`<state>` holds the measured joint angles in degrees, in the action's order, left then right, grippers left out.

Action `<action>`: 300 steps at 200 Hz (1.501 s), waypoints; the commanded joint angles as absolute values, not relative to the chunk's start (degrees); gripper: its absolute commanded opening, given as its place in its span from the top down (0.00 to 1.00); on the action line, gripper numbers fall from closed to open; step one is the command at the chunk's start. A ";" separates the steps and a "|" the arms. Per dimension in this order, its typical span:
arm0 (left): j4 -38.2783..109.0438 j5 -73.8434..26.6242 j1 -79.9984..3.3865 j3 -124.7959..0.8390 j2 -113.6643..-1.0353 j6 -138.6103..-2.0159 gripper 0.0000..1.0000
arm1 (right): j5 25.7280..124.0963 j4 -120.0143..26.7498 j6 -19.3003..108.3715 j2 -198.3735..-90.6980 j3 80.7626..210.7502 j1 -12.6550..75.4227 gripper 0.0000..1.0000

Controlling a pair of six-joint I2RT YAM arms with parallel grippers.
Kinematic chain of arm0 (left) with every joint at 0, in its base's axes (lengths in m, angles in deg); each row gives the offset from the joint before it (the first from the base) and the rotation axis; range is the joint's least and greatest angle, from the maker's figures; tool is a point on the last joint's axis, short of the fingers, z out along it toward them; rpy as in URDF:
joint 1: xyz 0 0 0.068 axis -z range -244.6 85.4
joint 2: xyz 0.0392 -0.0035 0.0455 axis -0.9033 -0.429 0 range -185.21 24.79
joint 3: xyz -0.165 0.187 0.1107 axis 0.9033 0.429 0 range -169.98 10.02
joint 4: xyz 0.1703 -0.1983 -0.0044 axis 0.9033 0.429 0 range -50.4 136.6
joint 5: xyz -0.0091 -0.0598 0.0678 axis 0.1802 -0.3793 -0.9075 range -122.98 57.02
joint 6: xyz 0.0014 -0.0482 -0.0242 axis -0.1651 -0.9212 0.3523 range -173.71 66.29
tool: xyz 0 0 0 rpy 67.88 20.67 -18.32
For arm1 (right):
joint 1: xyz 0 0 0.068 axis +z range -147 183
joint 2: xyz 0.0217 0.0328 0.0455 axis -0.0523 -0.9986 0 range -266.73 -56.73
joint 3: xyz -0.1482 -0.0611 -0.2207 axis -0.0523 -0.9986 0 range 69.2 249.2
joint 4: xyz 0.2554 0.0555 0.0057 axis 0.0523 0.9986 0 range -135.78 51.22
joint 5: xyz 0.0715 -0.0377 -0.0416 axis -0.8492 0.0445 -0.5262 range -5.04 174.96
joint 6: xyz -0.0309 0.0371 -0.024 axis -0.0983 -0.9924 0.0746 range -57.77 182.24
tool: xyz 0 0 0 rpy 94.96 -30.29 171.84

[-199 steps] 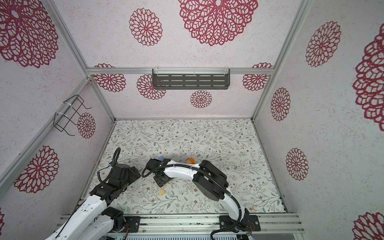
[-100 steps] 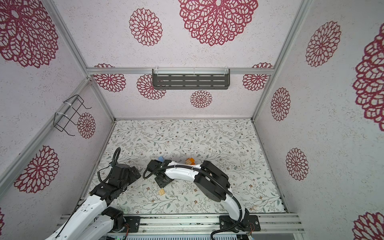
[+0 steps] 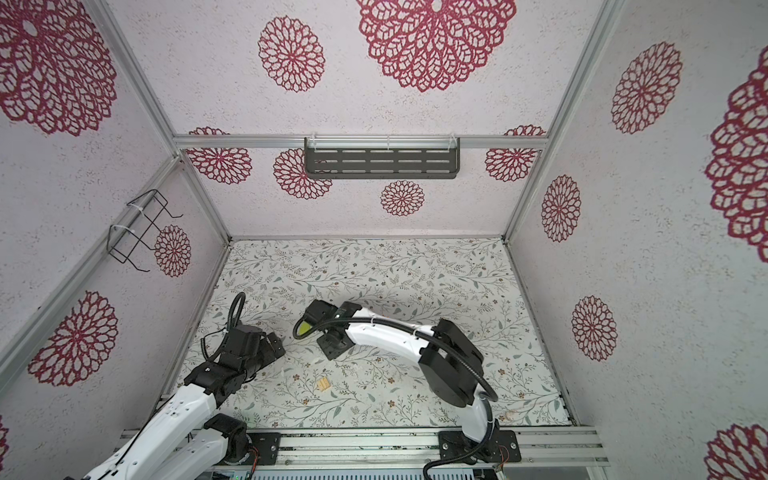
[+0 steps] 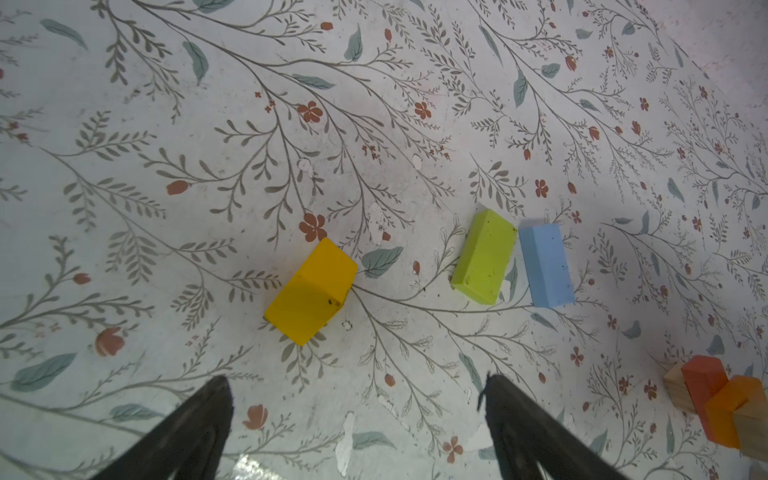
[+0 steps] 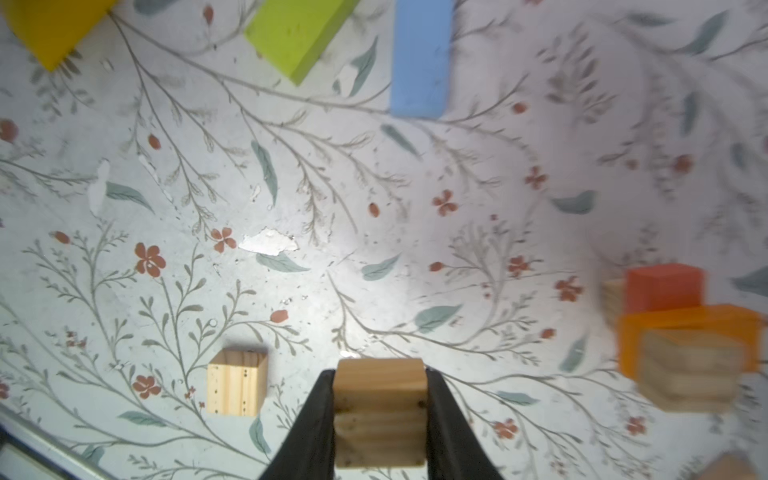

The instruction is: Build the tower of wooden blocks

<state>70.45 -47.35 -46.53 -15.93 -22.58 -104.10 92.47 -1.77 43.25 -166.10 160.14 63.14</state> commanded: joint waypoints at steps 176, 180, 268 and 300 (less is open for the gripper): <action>58.07 -43.00 -46.75 -25.30 -43.76 -101.74 0.03 | 81.33 -3.87 64.59 -156.99 151.56 38.29 0.64; 58.03 -42.99 -46.71 -25.31 -43.86 -101.70 0.03 | 81.21 -4.01 64.61 -157.26 151.56 38.30 0.64; 56.43 -42.47 -46.75 -25.40 -46.14 -101.72 0.03 | 81.16 -5.25 64.54 -159.98 151.04 38.24 0.64; 56.27 -42.41 -46.75 -25.18 -46.13 -101.78 0.03 | 81.11 -6.14 64.43 -160.48 150.64 38.27 0.63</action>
